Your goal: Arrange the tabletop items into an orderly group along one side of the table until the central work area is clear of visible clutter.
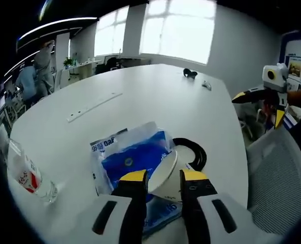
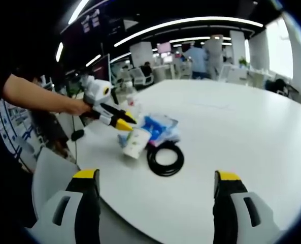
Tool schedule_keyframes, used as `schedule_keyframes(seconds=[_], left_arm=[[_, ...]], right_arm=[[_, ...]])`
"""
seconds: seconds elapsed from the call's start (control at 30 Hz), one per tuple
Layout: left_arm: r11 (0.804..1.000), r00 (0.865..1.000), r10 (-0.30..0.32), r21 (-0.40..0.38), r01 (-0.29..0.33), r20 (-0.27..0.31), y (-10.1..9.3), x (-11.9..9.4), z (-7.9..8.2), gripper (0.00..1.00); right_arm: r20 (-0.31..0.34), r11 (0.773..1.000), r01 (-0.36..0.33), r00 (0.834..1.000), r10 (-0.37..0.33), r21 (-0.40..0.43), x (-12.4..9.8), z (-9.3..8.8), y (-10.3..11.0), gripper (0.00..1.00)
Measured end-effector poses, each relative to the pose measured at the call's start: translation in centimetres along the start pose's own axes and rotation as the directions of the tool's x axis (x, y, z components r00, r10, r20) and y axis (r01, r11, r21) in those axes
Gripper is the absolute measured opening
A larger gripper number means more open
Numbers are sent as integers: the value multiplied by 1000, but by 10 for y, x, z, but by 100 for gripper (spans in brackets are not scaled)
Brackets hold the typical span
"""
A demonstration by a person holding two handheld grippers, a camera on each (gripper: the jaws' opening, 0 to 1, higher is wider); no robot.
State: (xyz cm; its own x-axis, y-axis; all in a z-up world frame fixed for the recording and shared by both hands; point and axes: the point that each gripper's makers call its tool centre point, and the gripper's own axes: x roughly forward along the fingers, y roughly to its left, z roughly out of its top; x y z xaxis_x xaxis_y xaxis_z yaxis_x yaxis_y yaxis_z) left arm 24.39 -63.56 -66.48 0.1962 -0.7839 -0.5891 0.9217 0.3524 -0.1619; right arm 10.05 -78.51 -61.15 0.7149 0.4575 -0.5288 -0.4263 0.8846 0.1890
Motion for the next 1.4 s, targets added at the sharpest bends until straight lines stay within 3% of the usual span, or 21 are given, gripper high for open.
schedule_keyframes(seconds=[0.17,0.37,0.6,0.83,0.97,1.1,1.23,1.4], left_arm=[[997,999,-37,-63,37,-11,-5,7,-1,11],[995,998,-63,-78,63,0,-11,8,4,3],[994,996,-93,-64,93,-8,-17,3,10,1],[994,996,-86,71,86,-5,-15,-8,31,1],[980,996,-62,185,72,-61,-13,-9,23,1],[955,994,-53,288,77,-93,-15,-11,17,1],[950,997,-38,307,58,-73,-11,-18,24,1],[936,996,-3,349,35,-94,3,-27,21,1]], right_arm=[[-1,1000,3,1000,-3,7,-2,0,-4,90],[-18,1000,-4,1000,4,18,3,-7,-4,89],[-13,1000,-18,1000,18,6,10,-3,3,88],[-15,999,-33,999,33,5,16,-3,9,88],[-12,999,-42,999,42,4,19,2,12,88],[-9,999,-44,999,44,-9,20,8,11,88],[-8,999,-44,999,44,-14,22,10,11,88],[-13,998,-53,999,53,-19,26,9,14,88]])
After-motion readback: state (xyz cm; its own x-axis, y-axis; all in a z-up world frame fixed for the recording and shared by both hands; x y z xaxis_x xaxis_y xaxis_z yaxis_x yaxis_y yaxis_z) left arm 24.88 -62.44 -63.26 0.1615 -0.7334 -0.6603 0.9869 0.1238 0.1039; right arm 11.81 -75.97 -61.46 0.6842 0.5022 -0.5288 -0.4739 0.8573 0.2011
